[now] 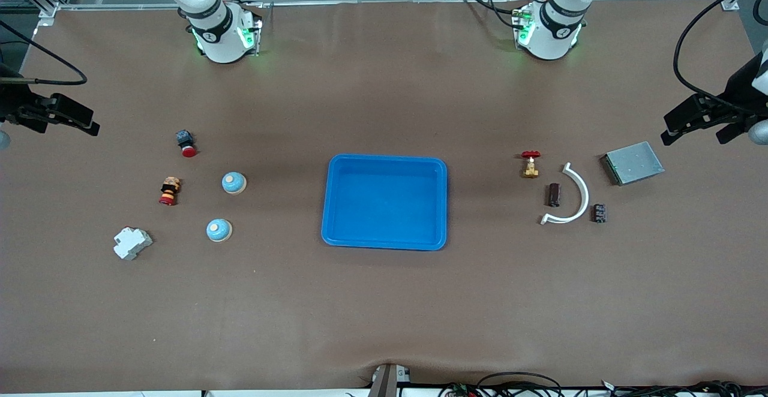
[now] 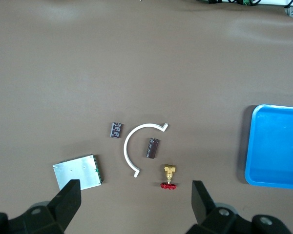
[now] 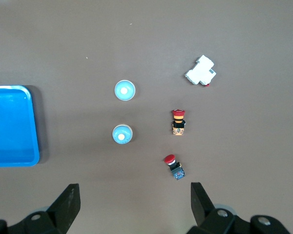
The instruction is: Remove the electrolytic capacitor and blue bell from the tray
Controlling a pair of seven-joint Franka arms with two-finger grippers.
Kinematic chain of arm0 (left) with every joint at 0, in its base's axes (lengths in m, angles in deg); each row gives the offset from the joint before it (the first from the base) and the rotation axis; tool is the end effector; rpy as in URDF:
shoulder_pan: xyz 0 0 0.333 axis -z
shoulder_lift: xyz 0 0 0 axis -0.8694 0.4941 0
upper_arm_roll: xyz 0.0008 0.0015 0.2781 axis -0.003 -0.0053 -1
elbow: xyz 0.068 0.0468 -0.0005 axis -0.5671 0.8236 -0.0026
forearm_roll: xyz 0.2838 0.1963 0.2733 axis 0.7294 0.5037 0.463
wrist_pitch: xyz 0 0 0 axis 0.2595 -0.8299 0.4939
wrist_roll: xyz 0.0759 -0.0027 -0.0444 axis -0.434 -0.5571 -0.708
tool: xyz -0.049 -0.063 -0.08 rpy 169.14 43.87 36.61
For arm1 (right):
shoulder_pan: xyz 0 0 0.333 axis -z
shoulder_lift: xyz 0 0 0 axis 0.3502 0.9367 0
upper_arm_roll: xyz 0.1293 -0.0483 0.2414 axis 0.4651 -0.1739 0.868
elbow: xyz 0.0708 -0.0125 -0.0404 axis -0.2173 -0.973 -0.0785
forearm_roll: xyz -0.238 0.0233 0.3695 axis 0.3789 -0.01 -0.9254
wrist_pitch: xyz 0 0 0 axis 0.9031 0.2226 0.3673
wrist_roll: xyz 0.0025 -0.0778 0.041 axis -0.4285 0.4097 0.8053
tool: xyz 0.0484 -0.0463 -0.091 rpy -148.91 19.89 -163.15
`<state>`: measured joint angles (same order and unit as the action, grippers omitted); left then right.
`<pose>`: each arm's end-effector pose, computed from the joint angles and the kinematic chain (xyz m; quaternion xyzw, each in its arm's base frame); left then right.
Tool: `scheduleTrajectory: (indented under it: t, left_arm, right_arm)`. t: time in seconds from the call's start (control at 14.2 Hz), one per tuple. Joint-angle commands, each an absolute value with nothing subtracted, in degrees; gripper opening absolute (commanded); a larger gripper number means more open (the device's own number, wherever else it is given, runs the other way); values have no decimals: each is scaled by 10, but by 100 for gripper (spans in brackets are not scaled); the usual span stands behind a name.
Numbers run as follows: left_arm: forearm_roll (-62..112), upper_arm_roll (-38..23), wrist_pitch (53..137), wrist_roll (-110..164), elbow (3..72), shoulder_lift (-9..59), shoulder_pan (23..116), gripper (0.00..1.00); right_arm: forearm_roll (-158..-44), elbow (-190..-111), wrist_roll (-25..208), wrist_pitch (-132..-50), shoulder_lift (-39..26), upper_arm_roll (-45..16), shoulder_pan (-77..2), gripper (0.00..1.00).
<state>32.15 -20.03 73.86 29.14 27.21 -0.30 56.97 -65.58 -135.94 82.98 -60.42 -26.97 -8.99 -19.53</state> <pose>0.6144 -0.0284 0.5966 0.9980 0.0160 0.0587 0.0169 0.6066 -0.0054 0.5914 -0.9988 0.0392 0.0245 0.0150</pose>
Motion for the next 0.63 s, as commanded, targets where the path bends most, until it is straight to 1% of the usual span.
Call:
scheduleTrajectory:
  t: [0.0,0.56]
  left_arm:
    - [326,-198,734,287,260,1,569,100]
    - [326,-197,734,285,260,13,569,100]
  right_arm:
    - [-668,-1380,834,-612,-292,-89,-196,100]
    - [-668,-1381,836,-614,-292,-89,-196,100]
